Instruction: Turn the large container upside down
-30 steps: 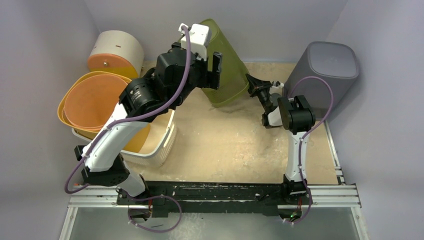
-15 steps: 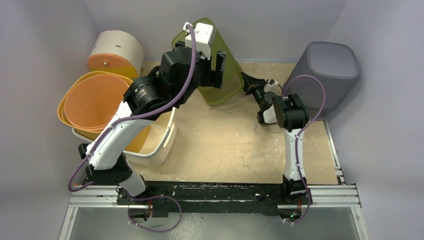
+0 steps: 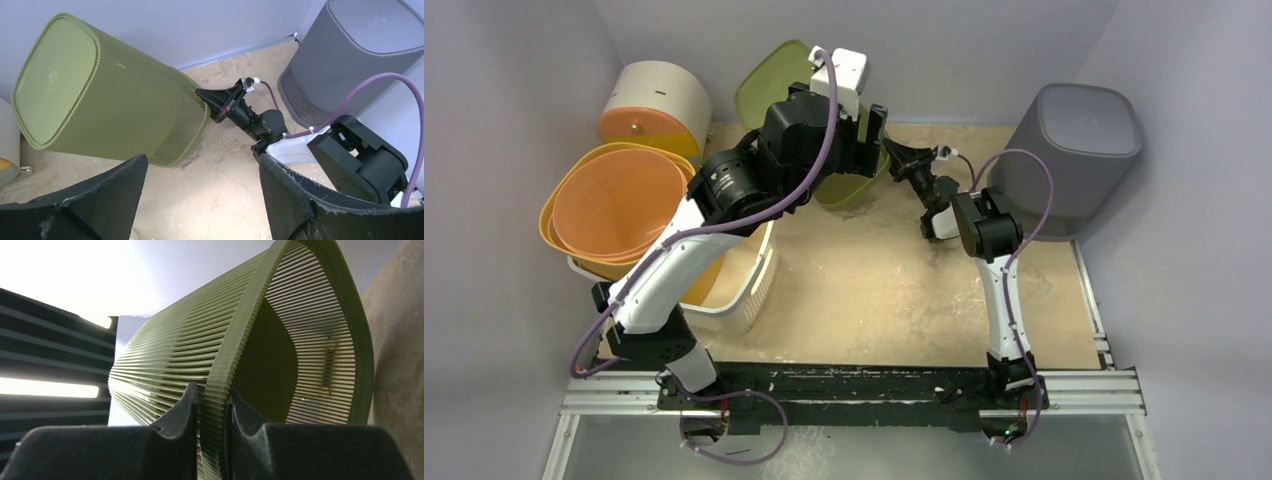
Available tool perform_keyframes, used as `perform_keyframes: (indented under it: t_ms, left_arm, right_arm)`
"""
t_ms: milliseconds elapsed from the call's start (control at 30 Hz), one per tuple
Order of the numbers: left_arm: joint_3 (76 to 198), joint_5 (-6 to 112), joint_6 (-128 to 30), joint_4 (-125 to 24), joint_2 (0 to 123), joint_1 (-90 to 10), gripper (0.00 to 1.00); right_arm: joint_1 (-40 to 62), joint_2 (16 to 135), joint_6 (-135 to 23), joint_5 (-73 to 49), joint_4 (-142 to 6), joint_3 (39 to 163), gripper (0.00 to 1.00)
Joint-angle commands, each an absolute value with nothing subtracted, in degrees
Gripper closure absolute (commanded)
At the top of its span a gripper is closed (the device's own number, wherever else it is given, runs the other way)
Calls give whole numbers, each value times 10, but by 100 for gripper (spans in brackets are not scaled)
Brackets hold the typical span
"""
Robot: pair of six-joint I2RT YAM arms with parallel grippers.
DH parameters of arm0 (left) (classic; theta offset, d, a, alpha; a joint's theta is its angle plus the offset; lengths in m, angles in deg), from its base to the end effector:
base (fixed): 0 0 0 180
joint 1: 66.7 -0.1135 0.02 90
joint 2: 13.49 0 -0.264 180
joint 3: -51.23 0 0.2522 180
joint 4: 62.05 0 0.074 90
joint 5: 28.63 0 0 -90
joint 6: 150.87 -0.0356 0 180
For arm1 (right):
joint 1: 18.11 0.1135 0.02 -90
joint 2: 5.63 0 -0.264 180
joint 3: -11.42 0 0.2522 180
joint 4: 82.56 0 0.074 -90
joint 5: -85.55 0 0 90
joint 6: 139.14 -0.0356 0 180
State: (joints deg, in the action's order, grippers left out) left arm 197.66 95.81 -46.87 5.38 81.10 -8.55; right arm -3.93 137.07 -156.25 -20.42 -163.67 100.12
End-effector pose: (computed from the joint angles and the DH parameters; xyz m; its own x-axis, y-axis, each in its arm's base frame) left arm 0.1736 -0.2412 0.5472 -0.2375 0.0043 -0.9714 0.3665 0.9265 -0.0855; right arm 0.4577 0.1258 0.1188 -0.5820 0.8007 0.1421 -0.2831 -0.3633 0.8876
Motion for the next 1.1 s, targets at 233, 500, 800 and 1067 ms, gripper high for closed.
perform_keyframes:
  t_ms: [233, 500, 800, 1067]
  left_arm:
    - [1997, 961, -469, 34, 811, -87, 21]
    - [2002, 956, -477, 33, 825, -92, 21]
    - [1999, 924, -472, 25, 838, -110, 21]
    - [1983, 896, -464, 16, 844, -128, 21]
  right_arm:
    - [-52, 1393, -1425, -264, -1573, 989, 82]
    - [-83, 1380, -1362, -272, -1498, 999, 76]
    - [-110, 1382, -1322, -270, -1432, 1031, 75]
    - [-117, 1376, -1273, -254, -1342, 1065, 75]
